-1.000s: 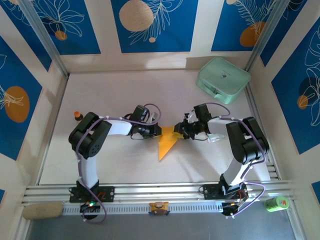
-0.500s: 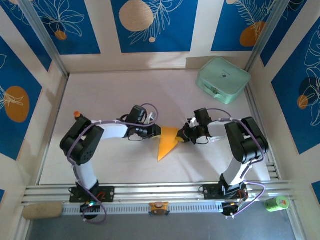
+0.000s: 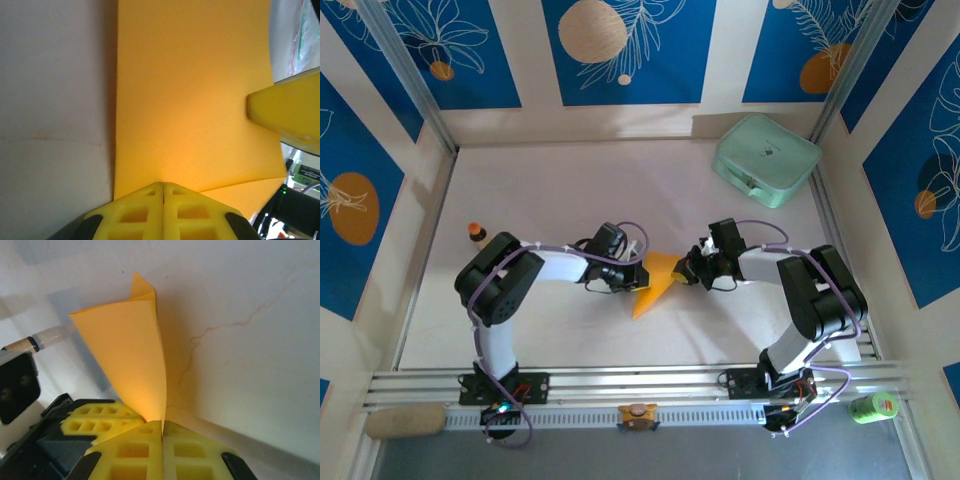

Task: Fold a paper plane with a square sheet of paper (pick it up from the middle)
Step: Fold the wing for the fifth time at the center of the table.

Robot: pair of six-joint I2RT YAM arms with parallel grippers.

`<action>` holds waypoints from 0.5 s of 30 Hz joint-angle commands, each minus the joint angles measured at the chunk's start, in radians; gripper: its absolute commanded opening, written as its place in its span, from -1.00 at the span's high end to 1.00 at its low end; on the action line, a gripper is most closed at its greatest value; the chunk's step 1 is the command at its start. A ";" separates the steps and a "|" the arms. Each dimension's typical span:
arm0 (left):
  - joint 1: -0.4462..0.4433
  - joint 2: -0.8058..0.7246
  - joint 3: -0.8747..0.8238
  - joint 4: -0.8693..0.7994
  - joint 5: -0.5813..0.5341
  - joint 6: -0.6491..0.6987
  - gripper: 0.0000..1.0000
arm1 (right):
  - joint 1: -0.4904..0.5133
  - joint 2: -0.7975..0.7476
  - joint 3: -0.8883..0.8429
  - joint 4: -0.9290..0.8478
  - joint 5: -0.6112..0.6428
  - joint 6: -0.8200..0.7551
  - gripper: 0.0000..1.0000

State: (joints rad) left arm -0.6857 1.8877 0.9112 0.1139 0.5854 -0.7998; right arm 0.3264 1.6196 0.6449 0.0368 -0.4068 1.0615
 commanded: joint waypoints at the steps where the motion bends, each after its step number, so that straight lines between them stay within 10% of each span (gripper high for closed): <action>1: -0.004 0.030 0.011 -0.034 -0.010 0.006 0.91 | 0.001 -0.014 -0.004 -0.005 -0.040 -0.039 0.86; 15: -0.003 0.046 0.005 -0.031 0.002 0.029 0.93 | -0.026 0.074 0.063 -0.021 -0.132 -0.158 0.59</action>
State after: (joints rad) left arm -0.6857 1.9007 0.9180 0.1230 0.6056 -0.7944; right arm 0.3122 1.6836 0.6834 0.0521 -0.5091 0.9382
